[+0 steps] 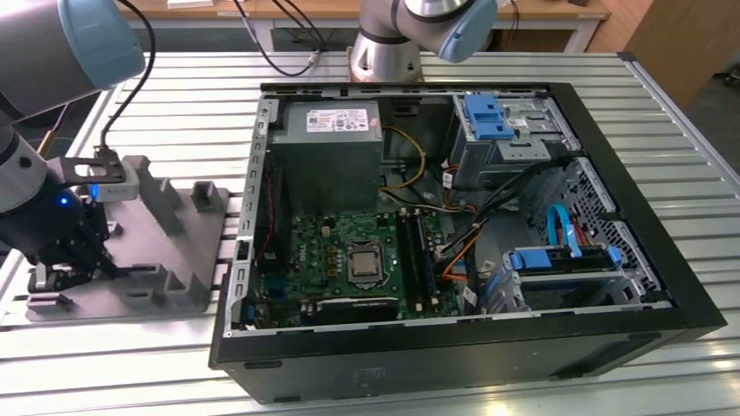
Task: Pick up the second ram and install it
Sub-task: 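Pick up the second ram and move it above second insertion slot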
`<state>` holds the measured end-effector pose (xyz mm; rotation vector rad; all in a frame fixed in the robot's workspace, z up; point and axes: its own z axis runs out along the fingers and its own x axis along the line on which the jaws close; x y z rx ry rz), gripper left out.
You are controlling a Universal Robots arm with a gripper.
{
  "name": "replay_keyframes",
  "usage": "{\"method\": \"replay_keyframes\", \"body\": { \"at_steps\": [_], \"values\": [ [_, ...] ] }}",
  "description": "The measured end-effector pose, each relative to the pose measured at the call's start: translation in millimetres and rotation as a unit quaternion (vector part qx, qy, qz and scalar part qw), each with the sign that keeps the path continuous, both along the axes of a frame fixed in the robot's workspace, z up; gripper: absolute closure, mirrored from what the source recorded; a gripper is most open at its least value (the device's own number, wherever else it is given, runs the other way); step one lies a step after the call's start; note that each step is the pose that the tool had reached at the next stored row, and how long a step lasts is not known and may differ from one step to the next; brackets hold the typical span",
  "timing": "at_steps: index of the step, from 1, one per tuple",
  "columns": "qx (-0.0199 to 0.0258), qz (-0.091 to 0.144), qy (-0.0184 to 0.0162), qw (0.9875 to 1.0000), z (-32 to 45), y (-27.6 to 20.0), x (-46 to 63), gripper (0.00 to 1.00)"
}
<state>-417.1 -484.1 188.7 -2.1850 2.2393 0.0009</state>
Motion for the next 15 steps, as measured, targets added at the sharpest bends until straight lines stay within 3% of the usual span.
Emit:
{"method": "replay_keyframes", "body": {
  "at_steps": [15],
  "values": [
    [0.0,0.0,0.0,1.0,-0.5,0.0,0.0,0.86]
  ]
}}
